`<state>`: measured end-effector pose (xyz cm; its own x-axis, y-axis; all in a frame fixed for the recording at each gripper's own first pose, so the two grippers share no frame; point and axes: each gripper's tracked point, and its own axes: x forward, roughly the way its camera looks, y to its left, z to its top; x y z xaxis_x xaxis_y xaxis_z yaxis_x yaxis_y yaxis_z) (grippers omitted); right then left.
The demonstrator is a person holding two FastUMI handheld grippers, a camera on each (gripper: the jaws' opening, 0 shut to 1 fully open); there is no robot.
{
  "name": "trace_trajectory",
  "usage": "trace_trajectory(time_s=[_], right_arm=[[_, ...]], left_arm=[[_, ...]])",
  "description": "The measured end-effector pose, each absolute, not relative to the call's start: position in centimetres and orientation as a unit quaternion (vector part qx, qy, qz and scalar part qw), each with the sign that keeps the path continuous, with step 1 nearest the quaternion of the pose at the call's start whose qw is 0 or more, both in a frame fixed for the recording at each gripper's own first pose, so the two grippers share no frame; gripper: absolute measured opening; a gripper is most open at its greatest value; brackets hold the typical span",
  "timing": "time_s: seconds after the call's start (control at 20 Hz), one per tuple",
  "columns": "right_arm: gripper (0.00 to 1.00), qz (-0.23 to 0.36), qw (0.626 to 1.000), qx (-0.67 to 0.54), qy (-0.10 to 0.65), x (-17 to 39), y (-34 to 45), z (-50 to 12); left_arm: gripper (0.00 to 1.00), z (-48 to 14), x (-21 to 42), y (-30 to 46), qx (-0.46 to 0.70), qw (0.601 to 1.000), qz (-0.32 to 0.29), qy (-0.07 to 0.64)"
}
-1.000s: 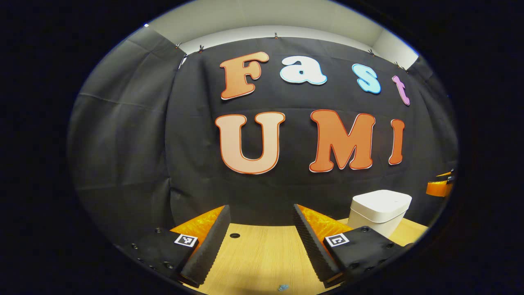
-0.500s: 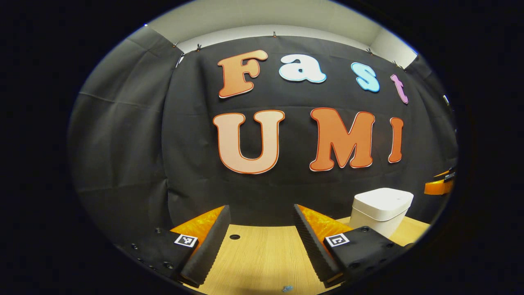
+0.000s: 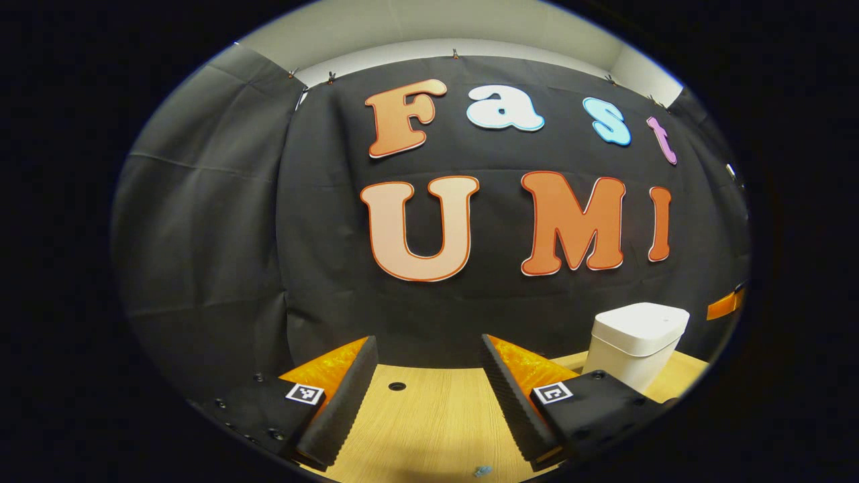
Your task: Press the lid of the desktop garbage bin to open it, pick up the crumpled paper on the desktop and throw it into the bin, then pick up the pop can on the desktop and drop it into the bin, and finally close the garbage bin lid.
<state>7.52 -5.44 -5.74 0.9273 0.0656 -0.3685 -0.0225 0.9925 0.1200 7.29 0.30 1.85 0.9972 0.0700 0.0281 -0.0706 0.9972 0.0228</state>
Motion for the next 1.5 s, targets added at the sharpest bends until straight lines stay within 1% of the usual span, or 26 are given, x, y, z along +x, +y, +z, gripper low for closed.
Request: trace_trajectory(time_s=[0.05, 0.2, 0.35, 0.7, 0.85, 0.9, 1.15, 1.5], right_arm=[[0.01, 0.028, 0.978, 0.059, 0.197, 7.4, -5.4, -6.1], [0.01, 0.007, 0.978, 0.021, 0.208, 8.5, -7.1, -5.7], [0.0, 0.016, 0.973, 0.023, 0.228, 10.4, -7.5, -4.6], [0.0, 0.032, 0.952, -0.03, 0.302, 17.9, -9.0, -4.4], [0.0, 0.037, 0.94, -0.06, 0.333, 20.3, -9.0, -5.2], [0.01, 0.037, 0.937, -0.068, 0.342, 21.1, -9.1, -5.3], [0.01, 0.041, 0.912, -0.073, 0.4, 22.0, -9.2, -7.9], [0.01, 0.039, 0.902, -0.084, 0.422, 22.0, -9.4, -9.8]], left_arm=[[0.98, 1.8, 7.3, 0.4, 0.013, 0.999, 0.036, -0.013], [0.98, 1.5, 7.4, 0.5, 0.01, 0.999, 0.035, -0.008], [0.98, 1.3, 7.6, 0.1, 0.0, 1.0, 0.024, -0.004], [0.98, 1.0, 8.5, 0.4, -0.002, 1.0, 0.018, 0.006], [0.96, 1.3, 8.8, 0.7, -0.004, 1.0, 0.017, 0.008], [0.98, 1.0, 8.9, 0.7, -0.003, 1.0, 0.018, 0.009], [0.98, -0.2, 9.1, 1.0, -0.006, 0.999, 0.019, 0.025], [0.96, -1.5, 8.9, 1.4, -0.006, 0.999, 0.027, 0.038]])
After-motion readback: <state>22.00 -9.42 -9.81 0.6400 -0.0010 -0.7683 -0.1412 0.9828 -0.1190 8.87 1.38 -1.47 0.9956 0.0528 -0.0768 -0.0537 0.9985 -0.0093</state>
